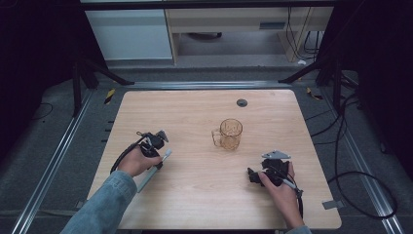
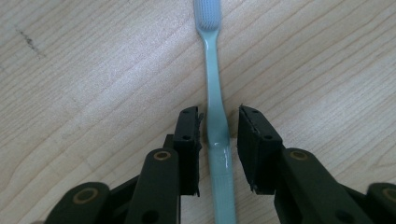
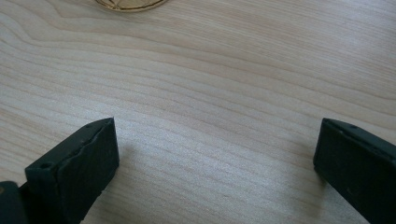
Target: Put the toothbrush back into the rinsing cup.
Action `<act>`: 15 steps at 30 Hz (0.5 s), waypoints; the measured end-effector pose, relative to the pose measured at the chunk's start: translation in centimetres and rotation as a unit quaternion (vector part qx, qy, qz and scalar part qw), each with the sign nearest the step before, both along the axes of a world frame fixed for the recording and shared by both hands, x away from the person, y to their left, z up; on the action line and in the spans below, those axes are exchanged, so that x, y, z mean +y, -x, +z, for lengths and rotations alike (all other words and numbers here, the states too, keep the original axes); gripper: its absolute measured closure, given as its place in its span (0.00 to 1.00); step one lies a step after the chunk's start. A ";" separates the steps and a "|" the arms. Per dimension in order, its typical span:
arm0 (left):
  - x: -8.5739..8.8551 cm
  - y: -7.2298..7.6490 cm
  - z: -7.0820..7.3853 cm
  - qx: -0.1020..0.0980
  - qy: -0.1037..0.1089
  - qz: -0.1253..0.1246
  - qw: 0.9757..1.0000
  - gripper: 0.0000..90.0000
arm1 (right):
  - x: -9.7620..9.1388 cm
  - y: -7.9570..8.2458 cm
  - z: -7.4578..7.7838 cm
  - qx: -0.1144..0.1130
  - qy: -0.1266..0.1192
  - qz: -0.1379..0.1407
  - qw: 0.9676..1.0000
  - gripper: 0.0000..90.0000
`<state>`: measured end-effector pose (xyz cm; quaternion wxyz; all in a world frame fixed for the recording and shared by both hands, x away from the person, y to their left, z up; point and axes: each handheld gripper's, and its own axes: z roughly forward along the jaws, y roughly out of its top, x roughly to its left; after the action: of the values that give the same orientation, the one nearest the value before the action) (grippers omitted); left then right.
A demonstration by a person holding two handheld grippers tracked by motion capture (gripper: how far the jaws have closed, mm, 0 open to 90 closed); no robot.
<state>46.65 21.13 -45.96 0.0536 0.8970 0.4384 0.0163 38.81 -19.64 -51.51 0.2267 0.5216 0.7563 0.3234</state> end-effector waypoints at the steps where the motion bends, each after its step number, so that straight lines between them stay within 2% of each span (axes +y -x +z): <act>1: 0.0 0.0 0.0 0.000 -0.002 -0.002 1.000 0.78 | 0.0 0.0 0.0 0.000 0.000 0.000 1.000 0.00; 15: 0.0 -0.1 -0.3 0.001 -0.005 -0.008 1.000 0.81 | 0.0 0.0 0.0 0.000 -0.001 0.000 1.000 0.01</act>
<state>46.72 21.13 -46.22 0.0489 0.9008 0.4311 0.0173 38.77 -19.65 -51.51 0.2262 0.5217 0.7560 0.3241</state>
